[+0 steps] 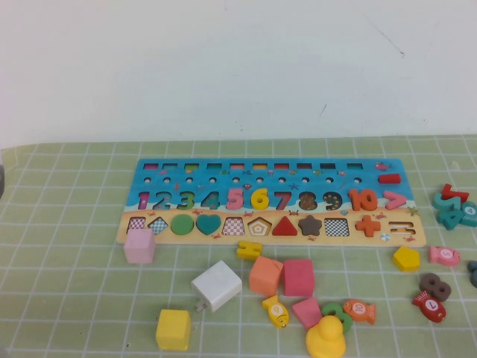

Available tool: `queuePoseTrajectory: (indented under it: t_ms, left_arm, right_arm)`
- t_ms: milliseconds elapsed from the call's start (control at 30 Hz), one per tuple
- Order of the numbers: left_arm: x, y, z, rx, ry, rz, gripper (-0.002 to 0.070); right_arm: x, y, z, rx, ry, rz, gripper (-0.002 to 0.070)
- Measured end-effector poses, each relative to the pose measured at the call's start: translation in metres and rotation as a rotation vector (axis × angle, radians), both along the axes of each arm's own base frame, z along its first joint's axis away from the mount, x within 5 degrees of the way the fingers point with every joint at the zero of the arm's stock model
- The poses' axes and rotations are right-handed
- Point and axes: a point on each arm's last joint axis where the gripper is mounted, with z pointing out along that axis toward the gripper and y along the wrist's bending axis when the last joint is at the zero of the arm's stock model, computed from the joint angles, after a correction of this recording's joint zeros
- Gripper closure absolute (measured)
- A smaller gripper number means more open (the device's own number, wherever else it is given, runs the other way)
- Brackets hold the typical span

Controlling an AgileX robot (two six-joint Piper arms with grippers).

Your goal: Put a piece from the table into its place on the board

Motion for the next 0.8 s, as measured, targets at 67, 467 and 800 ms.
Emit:
queuePoseTrajectory:
  t_ms: [67, 467, 800]
  left_arm:
    - [-0.001, 0.002, -0.003, 0.036, 0.017, -0.001, 0.0676]
    - [0.010, 0.009, -0.045, -0.045, -0.123, 0.184, 0.0676]
    - [0.001, 0.033, -0.106, -0.083, -0.543, 0.395, 0.0677]
  right_arm:
    - [0.000, 0.000, 0.000, 0.000, 0.000, 0.000, 0.0678]
    - [0.000, 0.000, 0.000, 0.000, 0.000, 0.000, 0.0678]
    - [0.000, 0.000, 0.000, 0.000, 0.000, 0.000, 0.0678]
